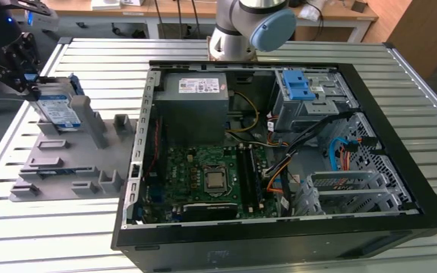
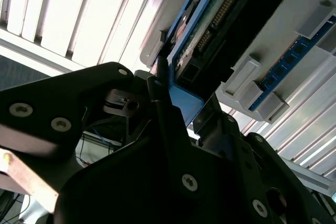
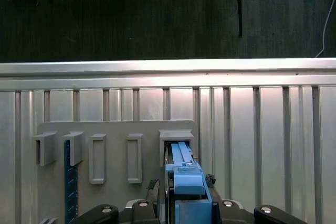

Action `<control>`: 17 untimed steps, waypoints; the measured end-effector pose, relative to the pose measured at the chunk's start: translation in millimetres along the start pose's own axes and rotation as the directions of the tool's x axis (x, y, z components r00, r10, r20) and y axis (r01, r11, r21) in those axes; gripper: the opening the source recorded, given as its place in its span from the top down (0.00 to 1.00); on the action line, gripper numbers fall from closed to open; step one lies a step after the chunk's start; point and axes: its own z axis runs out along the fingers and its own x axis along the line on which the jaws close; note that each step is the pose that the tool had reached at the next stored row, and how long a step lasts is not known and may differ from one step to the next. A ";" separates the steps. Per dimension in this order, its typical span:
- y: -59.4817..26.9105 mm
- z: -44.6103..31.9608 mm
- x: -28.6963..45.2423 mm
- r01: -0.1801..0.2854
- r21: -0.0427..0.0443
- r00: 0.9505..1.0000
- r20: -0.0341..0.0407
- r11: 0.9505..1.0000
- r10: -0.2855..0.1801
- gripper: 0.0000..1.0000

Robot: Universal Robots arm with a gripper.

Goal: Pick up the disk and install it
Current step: 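Pick up the disk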

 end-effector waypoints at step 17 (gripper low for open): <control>0.0 -4.9 0.0 0.000 0.000 1.000 0.000 1.000 0.000 0.64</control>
